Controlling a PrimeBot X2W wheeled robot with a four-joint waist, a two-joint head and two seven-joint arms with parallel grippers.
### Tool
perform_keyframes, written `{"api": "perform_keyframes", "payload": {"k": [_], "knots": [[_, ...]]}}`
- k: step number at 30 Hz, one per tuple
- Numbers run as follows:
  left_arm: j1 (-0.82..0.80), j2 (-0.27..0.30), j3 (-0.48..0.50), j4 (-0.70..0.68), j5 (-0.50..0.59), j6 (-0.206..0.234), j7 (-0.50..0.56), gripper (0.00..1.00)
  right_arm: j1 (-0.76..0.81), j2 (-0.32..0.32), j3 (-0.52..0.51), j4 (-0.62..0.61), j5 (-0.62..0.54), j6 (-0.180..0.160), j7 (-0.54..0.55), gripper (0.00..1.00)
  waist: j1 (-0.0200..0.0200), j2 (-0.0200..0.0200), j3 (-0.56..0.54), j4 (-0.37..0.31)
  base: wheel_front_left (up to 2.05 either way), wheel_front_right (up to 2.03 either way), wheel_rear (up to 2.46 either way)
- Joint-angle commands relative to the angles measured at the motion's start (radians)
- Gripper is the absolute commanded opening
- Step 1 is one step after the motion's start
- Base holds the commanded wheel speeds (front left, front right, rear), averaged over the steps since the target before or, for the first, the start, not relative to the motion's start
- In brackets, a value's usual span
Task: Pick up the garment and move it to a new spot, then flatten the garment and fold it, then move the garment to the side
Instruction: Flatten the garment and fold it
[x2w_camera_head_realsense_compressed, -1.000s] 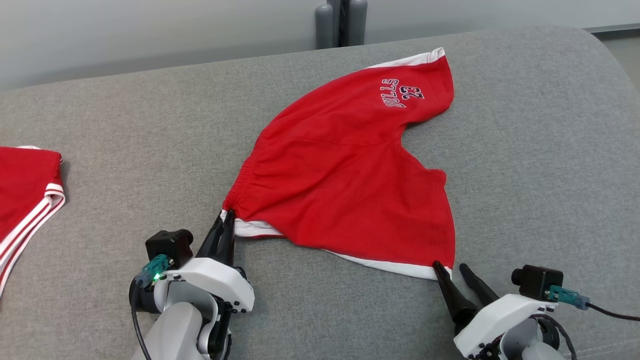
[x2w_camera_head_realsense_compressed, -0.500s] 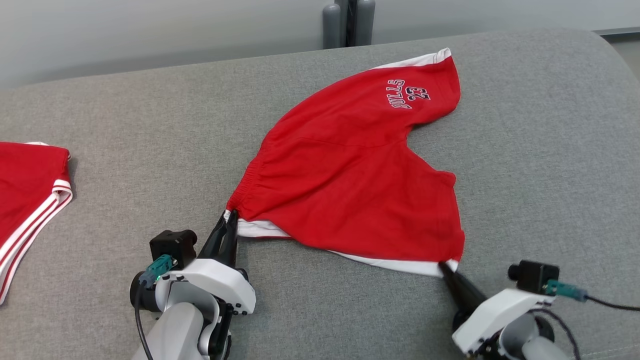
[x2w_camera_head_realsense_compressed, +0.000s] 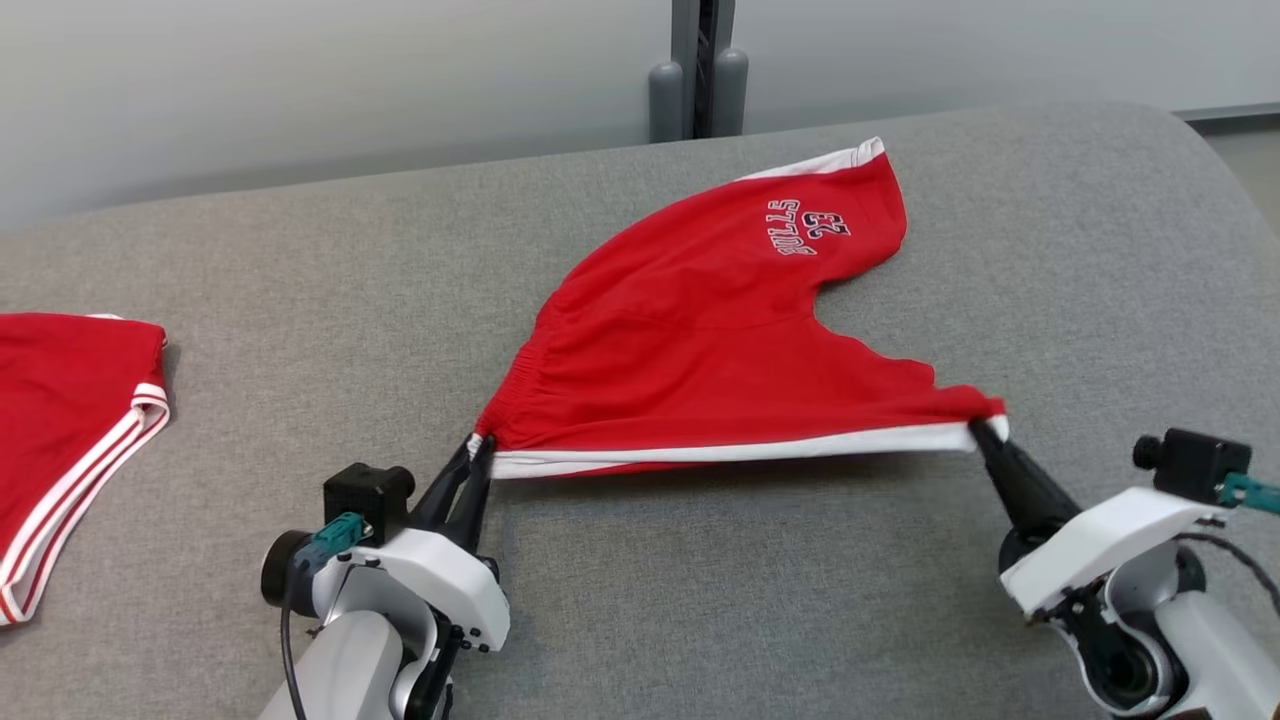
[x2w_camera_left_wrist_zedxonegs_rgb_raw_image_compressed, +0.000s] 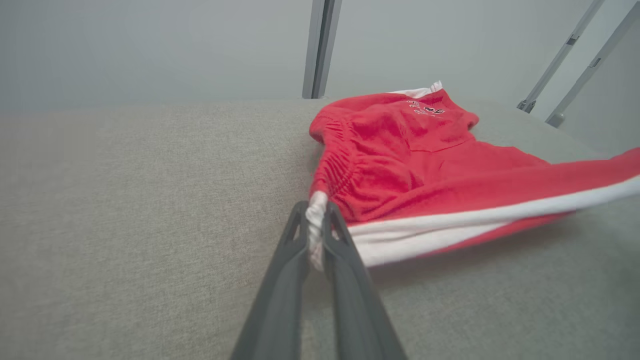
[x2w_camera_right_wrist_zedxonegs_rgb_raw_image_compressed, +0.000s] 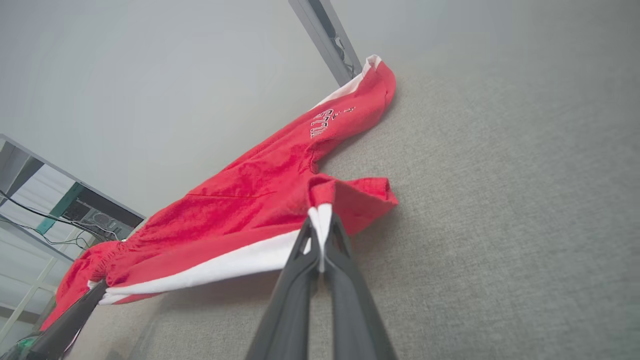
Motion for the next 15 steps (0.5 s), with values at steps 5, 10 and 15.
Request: {"api": "perform_keyframes", "payload": {"k": [5, 10, 15], "knots": [[-0.002, 0.011, -0.02, -0.082, -0.062, -0.068, 0.115, 0.0, -0.047, -0.051, -0.015, -0.069, -0.037, 0.0, -0.015, 0.0, 0.0, -0.0001, -0.038, 0.012, 0.0, 0.0, 0.0], [-0.031, 0.028, -0.013, -0.25, -0.157, -0.092, 0.249, 0.0, -0.117, -0.07, -0.045, -0.114, -0.1, 0.0, -0.016, 0.0, 0.0, -0.0001, -0.065, 0.016, 0.0, 0.0, 0.0], [-0.079, 0.04, 0.033, -0.442, -0.255, -0.066, 0.396, 0.0, -0.221, -0.078, -0.092, -0.167, -0.181, 0.0, -0.002, 0.0, 0.0, -0.0001, -0.096, 0.011, 0.0, 0.0, 0.0]]}}
